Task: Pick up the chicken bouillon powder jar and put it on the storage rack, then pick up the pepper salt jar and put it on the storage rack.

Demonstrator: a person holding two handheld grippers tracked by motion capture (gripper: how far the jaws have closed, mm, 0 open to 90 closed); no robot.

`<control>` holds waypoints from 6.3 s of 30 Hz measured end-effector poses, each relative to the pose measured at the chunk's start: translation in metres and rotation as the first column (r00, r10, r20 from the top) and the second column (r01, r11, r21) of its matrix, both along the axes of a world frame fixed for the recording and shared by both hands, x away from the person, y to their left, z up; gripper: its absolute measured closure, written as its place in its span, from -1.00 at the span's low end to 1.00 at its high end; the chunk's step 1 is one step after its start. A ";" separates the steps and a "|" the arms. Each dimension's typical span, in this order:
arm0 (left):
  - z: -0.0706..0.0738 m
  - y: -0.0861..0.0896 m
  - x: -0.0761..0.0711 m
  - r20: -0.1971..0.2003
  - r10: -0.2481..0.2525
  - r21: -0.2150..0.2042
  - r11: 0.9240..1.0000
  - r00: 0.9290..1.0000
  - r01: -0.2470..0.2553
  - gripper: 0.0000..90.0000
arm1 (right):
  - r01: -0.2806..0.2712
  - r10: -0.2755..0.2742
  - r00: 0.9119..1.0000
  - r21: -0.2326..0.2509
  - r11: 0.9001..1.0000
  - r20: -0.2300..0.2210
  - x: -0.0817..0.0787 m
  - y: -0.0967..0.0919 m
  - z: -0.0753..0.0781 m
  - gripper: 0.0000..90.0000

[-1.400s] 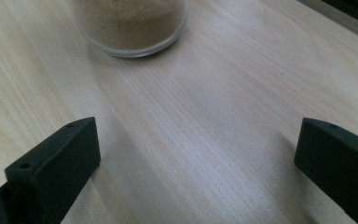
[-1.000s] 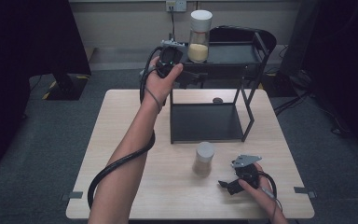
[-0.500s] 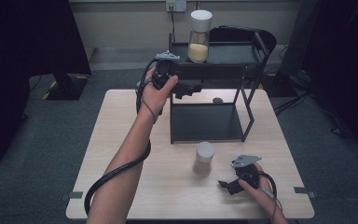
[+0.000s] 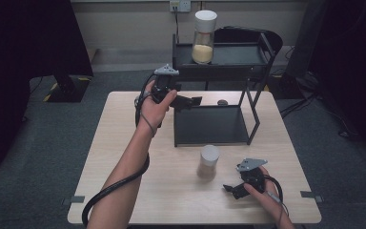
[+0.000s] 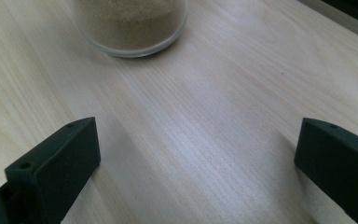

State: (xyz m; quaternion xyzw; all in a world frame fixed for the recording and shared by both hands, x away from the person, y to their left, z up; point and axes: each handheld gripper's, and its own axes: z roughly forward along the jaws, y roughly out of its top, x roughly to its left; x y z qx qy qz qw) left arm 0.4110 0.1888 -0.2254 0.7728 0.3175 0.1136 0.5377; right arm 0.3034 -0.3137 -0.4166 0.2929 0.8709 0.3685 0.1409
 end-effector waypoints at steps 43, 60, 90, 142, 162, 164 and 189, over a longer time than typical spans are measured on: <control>-0.084 0.048 -0.041 -0.036 0.021 0.018 1.000 0.999 -0.021 -0.97 | 0.000 0.000 1.000 0.000 1.000 0.000 0.000 0.000 0.000 -1.00; -0.125 0.060 -0.058 -0.047 0.039 0.025 0.999 0.998 -0.038 -0.97 | 0.000 0.000 1.000 0.000 1.000 0.000 0.000 0.000 0.000 -1.00; -0.175 0.070 -0.098 -0.049 0.119 0.160 0.981 0.992 -0.110 -0.97 | 0.000 0.000 1.000 0.000 1.000 0.001 0.000 0.000 0.000 -1.00; -0.197 0.068 -0.117 -0.077 0.141 0.354 0.929 0.987 -0.105 -1.00 | -0.016 0.016 1.000 0.002 1.000 -0.003 0.003 -0.002 0.000 -1.00; -0.197 0.068 -0.117 -0.077 0.141 0.354 0.929 0.987 -0.106 -1.00 | -0.089 0.089 0.996 0.042 0.995 0.001 0.018 0.013 0.027 -0.97; -0.197 0.068 -0.117 -0.077 0.141 0.354 0.929 0.987 -0.106 -1.00 | -0.101 0.101 0.995 0.052 0.994 -0.001 0.021 0.015 0.029 -0.97; -0.197 0.068 -0.117 -0.077 0.141 0.354 0.929 0.987 -0.106 -1.00 | -0.136 0.127 0.990 0.217 0.967 0.054 0.039 0.048 0.035 -0.40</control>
